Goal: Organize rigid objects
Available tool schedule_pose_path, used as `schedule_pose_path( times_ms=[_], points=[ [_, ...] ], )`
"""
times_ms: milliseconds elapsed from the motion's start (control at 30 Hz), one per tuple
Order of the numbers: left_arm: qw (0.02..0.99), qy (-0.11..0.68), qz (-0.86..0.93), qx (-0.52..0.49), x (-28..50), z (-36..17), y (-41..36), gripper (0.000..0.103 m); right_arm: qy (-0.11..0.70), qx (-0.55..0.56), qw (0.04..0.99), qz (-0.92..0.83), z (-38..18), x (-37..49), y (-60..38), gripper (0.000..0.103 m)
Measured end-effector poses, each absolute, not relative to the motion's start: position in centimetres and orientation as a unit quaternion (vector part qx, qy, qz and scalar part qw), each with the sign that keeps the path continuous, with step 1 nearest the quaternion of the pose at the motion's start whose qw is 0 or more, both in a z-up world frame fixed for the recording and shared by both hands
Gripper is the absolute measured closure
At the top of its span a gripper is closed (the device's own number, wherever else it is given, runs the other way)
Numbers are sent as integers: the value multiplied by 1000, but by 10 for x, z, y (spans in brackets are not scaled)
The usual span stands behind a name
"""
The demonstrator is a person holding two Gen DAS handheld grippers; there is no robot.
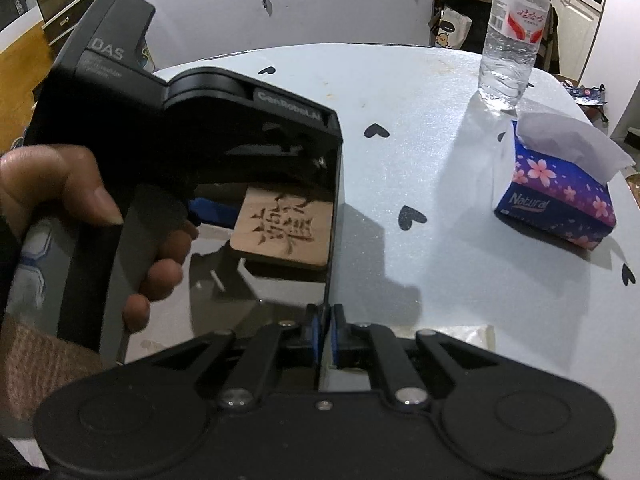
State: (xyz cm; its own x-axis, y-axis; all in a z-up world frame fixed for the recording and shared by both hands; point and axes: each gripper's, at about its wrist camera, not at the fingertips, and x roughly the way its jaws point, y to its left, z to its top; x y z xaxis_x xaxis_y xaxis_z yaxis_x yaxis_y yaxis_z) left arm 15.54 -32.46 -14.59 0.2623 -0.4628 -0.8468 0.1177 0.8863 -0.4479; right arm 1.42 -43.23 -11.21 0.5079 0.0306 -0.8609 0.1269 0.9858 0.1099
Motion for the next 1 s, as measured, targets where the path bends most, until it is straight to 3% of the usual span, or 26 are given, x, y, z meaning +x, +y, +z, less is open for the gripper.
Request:
schedule_pose_path(
  times_ms=[533,1000],
  points=[
    [782,564,-236,-123,133,-105,-310,16,499,85,862,-23,-112,16,-435,96],
    [833,503,-224,-60,78,-56,-265,1,501,81,862,-10,-113,16,-437,95]
  ],
)
